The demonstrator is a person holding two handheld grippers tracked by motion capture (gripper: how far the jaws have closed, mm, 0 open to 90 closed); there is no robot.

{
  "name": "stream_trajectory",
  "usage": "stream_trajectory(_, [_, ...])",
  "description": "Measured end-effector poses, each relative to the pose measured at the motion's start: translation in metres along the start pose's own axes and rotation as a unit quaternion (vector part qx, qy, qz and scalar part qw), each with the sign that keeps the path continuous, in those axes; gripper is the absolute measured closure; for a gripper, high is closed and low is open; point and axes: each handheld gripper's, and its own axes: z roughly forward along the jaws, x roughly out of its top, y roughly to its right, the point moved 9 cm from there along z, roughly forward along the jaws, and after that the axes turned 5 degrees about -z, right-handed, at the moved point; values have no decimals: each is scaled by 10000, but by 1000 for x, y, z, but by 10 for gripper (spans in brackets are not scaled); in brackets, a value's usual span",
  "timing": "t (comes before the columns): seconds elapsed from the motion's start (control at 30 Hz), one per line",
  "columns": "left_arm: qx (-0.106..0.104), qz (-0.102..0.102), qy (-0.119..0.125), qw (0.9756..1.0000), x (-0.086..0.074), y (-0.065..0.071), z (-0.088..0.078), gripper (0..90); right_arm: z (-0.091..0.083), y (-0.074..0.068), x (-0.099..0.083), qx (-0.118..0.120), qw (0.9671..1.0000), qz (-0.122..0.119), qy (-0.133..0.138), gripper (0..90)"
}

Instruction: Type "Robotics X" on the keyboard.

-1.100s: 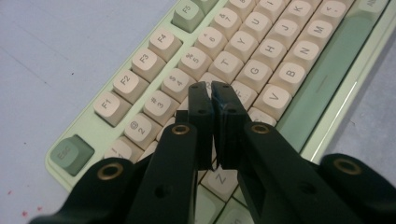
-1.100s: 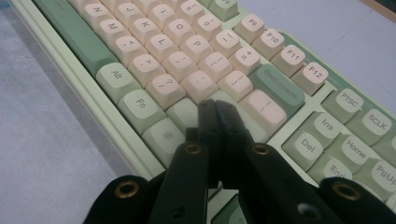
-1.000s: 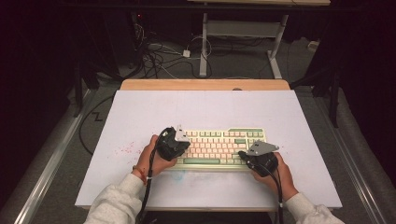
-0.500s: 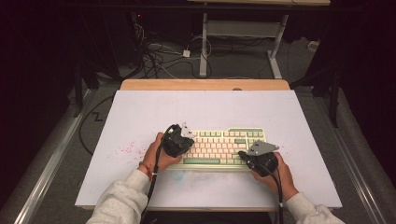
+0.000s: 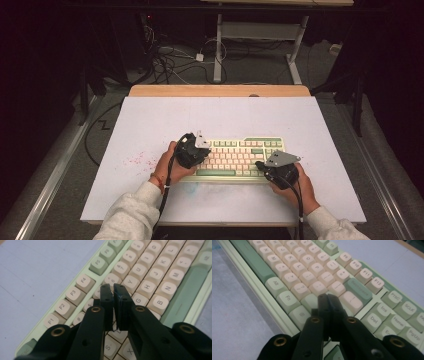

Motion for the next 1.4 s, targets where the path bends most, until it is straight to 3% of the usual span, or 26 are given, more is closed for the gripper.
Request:
stream_trajectory(0.13, [-16,129,208,9997,2,2,-10,757,-7,2,5,-60,9999,-39,122,900])
stream_trajectory(0.27, [36,143,425,9990,3,2,-18,582,-12,5,7,-52,9998,18,187,900])
stream_trajectory(0.3, [62,153,498,9986,3,2,-20,582,-12,5,7,-52,9998,18,187,900])
stream_trajectory(0.4, [361,150,730,9966,0,0,-29,392,-15,5,8,-35,9997,45,222,900])
stream_trajectory(0.6, [444,206,882,9949,-9,0,-37,233,-19,6,10,5,9996,57,276,900])
stream_trajectory(0.77, [500,226,1039,9931,-22,1,-47,194,-23,7,12,8,9994,94,319,900])
stream_trajectory(1.03, [728,215,1077,9913,-53,-2,-62,177,-25,8,17,14,9993,93,375,900])
stream_trajectory(1.4, [797,-4,847,9932,-95,-6,-70,170,-16,2,37,122,9988,54,468,900])
